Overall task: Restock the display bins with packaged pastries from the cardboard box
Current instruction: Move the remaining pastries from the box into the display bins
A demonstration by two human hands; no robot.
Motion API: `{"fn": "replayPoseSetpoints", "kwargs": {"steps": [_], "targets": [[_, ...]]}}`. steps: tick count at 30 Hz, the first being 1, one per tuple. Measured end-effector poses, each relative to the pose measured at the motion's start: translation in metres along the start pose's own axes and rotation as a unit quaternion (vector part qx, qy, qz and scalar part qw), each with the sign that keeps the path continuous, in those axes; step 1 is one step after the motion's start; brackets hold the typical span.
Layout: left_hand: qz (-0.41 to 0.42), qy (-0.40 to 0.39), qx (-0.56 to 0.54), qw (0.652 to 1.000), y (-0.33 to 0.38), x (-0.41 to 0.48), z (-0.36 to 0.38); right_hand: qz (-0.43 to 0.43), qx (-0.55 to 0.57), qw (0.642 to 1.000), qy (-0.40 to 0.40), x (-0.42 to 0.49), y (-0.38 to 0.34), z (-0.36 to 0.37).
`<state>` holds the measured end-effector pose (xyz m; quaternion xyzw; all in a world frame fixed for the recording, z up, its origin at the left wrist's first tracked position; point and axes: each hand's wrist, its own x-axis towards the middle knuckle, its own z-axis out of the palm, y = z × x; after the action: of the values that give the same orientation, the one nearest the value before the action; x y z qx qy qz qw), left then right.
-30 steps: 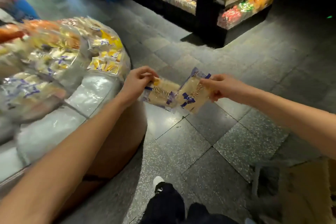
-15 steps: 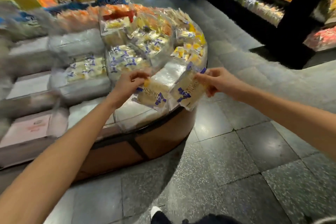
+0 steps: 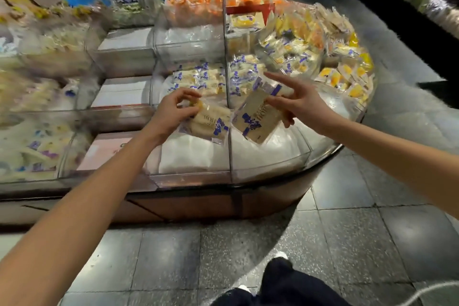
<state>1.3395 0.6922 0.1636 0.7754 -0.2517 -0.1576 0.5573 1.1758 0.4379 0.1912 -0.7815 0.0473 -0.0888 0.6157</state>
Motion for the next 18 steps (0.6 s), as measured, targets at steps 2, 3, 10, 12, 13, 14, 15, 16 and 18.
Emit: {"fn": "replayPoseSetpoints", "kwargs": {"steps": [2, 3, 10, 12, 13, 14, 15, 16, 18], "targets": [[-0.014, 0.029, -0.001, 0.999, -0.012, 0.011, -0.012, 0.008, -0.004, 1.0, -0.017, 0.024, 0.002, 0.01], [-0.023, 0.043, 0.0, 0.999, -0.018, 0.017, -0.017, 0.01, -0.006, 1.0, -0.025, 0.037, 0.004, 0.014], [-0.072, 0.072, 0.008, 0.995, -0.057, 0.072, -0.054, 0.05, 0.0, 0.996, -0.07, 0.129, 0.028, 0.029], [-0.094, 0.06, 0.028, 0.993, -0.066, 0.092, -0.068, 0.058, -0.005, 0.996, -0.062, 0.155, 0.036, 0.03], [-0.099, 0.051, 0.043, 0.993, -0.07, 0.101, -0.074, 0.062, -0.009, 0.996, -0.06, 0.168, 0.04, 0.03], [-0.104, 0.046, 0.059, 0.992, -0.074, 0.11, -0.08, 0.064, -0.012, 0.996, -0.06, 0.18, 0.045, 0.031], [-0.108, 0.04, 0.077, 0.99, -0.076, 0.118, -0.084, 0.063, -0.014, 0.996, -0.058, 0.192, 0.049, 0.032], [-0.113, 0.037, 0.093, 0.989, -0.078, 0.125, -0.087, 0.062, -0.015, 0.997, -0.053, 0.204, 0.053, 0.032], [-0.102, 0.042, 0.123, 0.986, -0.082, 0.137, -0.092, 0.061, -0.026, 0.997, -0.037, 0.226, 0.061, 0.036]]}}
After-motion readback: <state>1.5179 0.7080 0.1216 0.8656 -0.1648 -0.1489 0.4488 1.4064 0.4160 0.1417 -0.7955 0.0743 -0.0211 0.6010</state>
